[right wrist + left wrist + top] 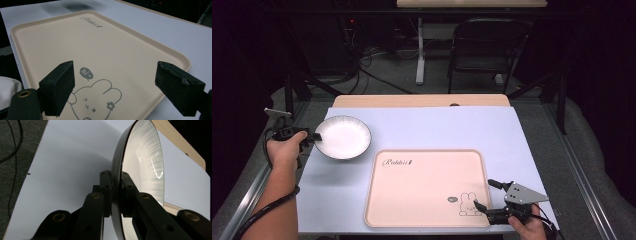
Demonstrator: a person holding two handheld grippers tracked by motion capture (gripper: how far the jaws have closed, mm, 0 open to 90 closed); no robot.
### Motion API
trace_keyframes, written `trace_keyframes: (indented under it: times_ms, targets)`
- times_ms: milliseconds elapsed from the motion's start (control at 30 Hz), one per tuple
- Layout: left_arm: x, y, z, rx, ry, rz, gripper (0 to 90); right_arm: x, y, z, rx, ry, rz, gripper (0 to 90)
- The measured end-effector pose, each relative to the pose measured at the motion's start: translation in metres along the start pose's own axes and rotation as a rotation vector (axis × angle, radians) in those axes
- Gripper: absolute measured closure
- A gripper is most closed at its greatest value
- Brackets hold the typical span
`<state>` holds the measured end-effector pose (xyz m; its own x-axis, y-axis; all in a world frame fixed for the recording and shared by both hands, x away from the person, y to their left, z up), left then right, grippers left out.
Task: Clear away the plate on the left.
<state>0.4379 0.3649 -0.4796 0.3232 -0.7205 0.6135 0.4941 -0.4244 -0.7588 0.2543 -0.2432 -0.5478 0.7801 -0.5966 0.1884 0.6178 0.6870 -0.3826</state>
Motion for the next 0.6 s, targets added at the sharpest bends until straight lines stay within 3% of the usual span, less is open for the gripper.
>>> trace_keyframes:
  times_ms: [600]
  targets:
    - [0.036, 0.010, -0.010, -0.048, 0.090, -0.032, 82.6, 0.000, 0.000, 0.000, -0.001, 0.000, 0.000, 15.3]
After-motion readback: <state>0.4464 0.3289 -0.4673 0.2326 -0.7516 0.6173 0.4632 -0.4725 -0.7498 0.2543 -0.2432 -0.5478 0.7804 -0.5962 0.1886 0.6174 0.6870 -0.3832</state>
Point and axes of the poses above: each handheld gripper's, and its own axes: y roughly forward along the jaws, z roughly out of its top, x roughly to its right, the point moved 3 cm from there along y, roughly forward along the jaws, and after that the axes turned 10 degrees about -y, right-handed, at the moved point
